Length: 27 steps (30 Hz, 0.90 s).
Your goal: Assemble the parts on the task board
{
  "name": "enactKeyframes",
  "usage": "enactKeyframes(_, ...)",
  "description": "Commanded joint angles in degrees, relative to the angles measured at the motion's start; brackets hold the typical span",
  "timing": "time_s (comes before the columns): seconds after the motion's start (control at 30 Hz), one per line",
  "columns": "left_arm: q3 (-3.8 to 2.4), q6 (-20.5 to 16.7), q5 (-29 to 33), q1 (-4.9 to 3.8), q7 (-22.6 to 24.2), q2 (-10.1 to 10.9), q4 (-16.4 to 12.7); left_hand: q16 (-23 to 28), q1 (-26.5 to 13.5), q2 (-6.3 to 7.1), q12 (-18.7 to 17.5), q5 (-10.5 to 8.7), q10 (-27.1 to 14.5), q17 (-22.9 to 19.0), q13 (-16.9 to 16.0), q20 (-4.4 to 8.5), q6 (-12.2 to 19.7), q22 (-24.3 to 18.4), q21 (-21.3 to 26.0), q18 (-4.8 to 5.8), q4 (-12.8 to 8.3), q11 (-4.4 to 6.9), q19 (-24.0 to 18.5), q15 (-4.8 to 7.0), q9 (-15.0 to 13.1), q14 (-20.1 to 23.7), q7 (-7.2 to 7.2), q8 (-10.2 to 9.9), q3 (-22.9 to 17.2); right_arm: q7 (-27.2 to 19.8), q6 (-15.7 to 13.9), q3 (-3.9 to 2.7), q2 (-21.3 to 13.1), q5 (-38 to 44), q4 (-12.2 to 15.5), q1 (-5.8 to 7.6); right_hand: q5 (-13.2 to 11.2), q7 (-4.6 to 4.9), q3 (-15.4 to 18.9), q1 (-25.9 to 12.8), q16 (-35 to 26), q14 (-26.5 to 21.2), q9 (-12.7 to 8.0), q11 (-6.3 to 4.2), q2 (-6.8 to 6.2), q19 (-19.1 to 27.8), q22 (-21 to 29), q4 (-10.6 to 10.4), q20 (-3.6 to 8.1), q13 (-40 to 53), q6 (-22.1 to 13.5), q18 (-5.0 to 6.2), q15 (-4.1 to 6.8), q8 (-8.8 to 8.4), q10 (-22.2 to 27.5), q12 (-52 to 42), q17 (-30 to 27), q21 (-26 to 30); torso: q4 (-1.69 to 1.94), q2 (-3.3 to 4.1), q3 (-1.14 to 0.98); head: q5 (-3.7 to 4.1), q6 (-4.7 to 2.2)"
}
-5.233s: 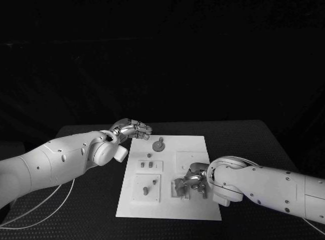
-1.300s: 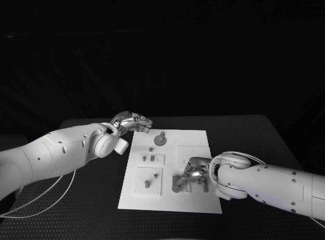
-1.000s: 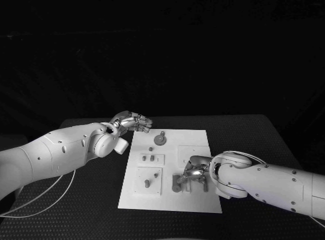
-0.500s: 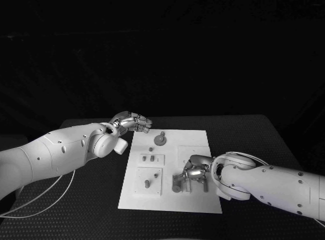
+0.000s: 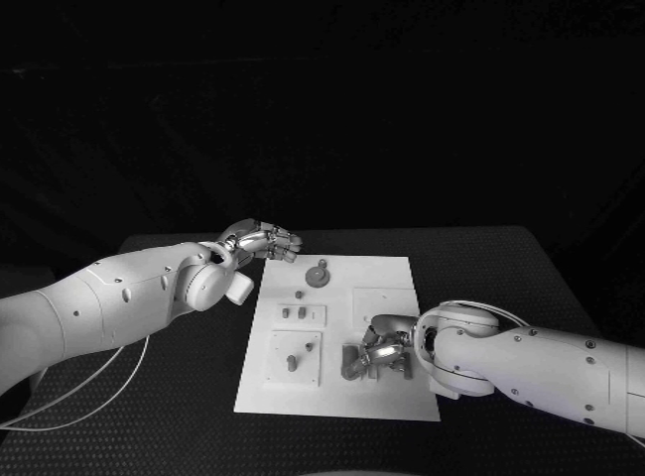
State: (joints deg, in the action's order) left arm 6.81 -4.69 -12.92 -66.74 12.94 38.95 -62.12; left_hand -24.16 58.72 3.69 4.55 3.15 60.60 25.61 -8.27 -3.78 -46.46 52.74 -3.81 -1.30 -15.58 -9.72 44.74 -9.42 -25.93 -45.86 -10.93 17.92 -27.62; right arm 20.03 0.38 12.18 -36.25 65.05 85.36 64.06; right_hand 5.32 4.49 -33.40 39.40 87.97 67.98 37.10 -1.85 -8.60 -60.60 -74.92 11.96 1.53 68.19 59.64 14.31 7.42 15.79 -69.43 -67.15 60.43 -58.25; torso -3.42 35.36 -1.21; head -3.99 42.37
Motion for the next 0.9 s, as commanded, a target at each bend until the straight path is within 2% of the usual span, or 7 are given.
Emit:
enactKeyframes(0.03,-0.05,0.61,0.04,-0.08,0.47,-0.09,-0.1,0.23,-0.33,-0.33,-0.34,-0.18,-0.18,0.06,0.09,-0.14,-0.02,-0.08,-0.17,-0.72,0.33,-0.11,-0.07,-0.3,0.09,0.02,-0.3,0.15,-0.01,0.98,1.78,0.01,0.27,2.06,-0.16,-0.04,-0.04,0.07,0.14,0.53,0.22,0.3,0.09,0.08,0.62,0.09,-0.94,0.5,0.21,0.05,0.51,0.7,0.09,0.32,-0.42,-0.34,-0.03,-0.31,0.01,0.01,0.0,-0.02,0.02)
enactKeyframes(0.13,-0.05,0.62,0.04,-0.08,0.48,-0.11,-0.15,0.24,-0.33,-0.33,-0.34,-0.18,-0.18,0.07,0.09,-0.15,-0.02,-0.08,-0.17,-0.72,0.33,-0.11,-0.08,-0.3,0.09,0.01,-0.3,0.15,-0.01,1.9,0.74,0.03,0.69,2.6,-0.61,-0.07,-0.03,0.04,0.4,0.69,0.25,0.41,0.11,0.05,1.18,0.07,-0.93,0.97,0.18,0.14,0.62,0.7,0.1,0.34,-0.56,-0.41,0.06,-0.33,0.02,0.01,0.0,-0.04,0.05)
enactKeyframes(0.27,-0.05,0.62,0.04,-0.08,0.49,-0.13,-0.21,0.25,-0.32,-0.32,-0.34,-0.18,-0.18,0.09,0.1,-0.15,-0.03,-0.08,-0.18,-0.73,0.33,-0.11,-0.08,-0.3,0.09,0.01,-0.3,0.16,-0.02,3.03,-0.63,0.09,1.11,3.35,-1.24,-0.19,0.0,-0.05,0.87,1.14,0.3,0.6,0.13,-0.04,2.96,-0.01,-0.9,2.15,0.15,0.41,0.87,0.7,0.18,0.38,-0.99,-0.7,0.1,-0.35,0.02,0.02,0.0,-0.05,0.1)
enactKeyframes(0.37,-0.05,0.64,0.04,-0.08,0.44,-0.1,-0.25,0.26,-0.33,-0.32,-0.34,-0.18,-0.18,0.1,0.11,-0.15,-0.03,-0.07,-0.18,-0.73,0.34,-0.11,-0.09,-0.3,0.09,0.01,-0.3,0.16,-0.03,2.38,0.95,0.09,1.2,3.46,-1.73,-0.25,0.01,-0.13,1.22,1.21,0.31,0.8,0.14,-0.12,4.77,-0.1,-0.87,2.86,0.12,0.59,1.12,0.7,0.25,0.42,-1.34,-0.88,0.15,-0.34,0.04,0.02,-0.02,-0.07,0.14)
enactKeyframes(0.47,-0.05,0.66,0.04,-0.08,0.45,-0.03,-0.28,0.27,-0.36,-0.29,-0.34,-0.18,-0.18,0.11,0.12,-0.16,-0.02,-0.07,-0.18,-0.73,0.36,-0.11,-0.09,-0.31,0.1,0.01,-0.31,0.16,-0.02,2.49,0.54,0.09,1.41,3.96,-2.3,-0.27,0.07,-0.2,1.27,1.88,0.29,0.86,0.12,-0.18,6.83,-0.12,-0.86,4.14,0.12,0.74,1.29,0.7,0.31,0.41,-1.61,-0.99,0.06,-0.32,0.03,0.01,-0.02,-0.09,0.24)
enactKeyframes(0.73,-0.05,0.74,0.04,-0.09,0.47,-0.16,-0.2,0.32,-0.47,-0.15,-0.34,-0.17,-0.18,0.17,0.15,-0.18,-0.02,-0.07,-0.19,-0.74,0.4,-0.12,-0.1,-0.33,0.11,0.01,-0.31,0.17,0.03,2.66,-0.75,0.09,2.34,4.39,-3.51,-0.5,0.08,-0.24,1.4,2.01,0.28,1.03,0.07,-0.22,9.09,-0.18,-0.85,4.31,0.04,0.88,1.49,0.7,0.34,0.37,-1.9,-1.08,0.05,-0.28,-0.01,0.01,-0.04,-0.02,0.54)
enactKeyframes(0.9,-0.05,0.75,0.04,-0.09,0.49,-0.2,-0.2,0.33,-0.49,-0.14,-0.33,-0.17,-0.18,0.18,0.16,-0.18,-0.02,-0.07,-0.19,-0.74,0.41,-0.12,-0.1,-0.32,0.12,0.02,-0.31,0.17,0.03,2.53,-0.59,0.09,2.7,4.53,-4.15,-0.71,0.09,-0.28,1.43,2.15,0.29,1.11,0.07,-0.26,9.87,-0.19,-0.86,4.44,0.04,1.02,1.64,0.69,0.36,0.4,-2.09,-1.22,0.07,-0.29,0.0,-0.01,-0.02,-0.01,0.57)
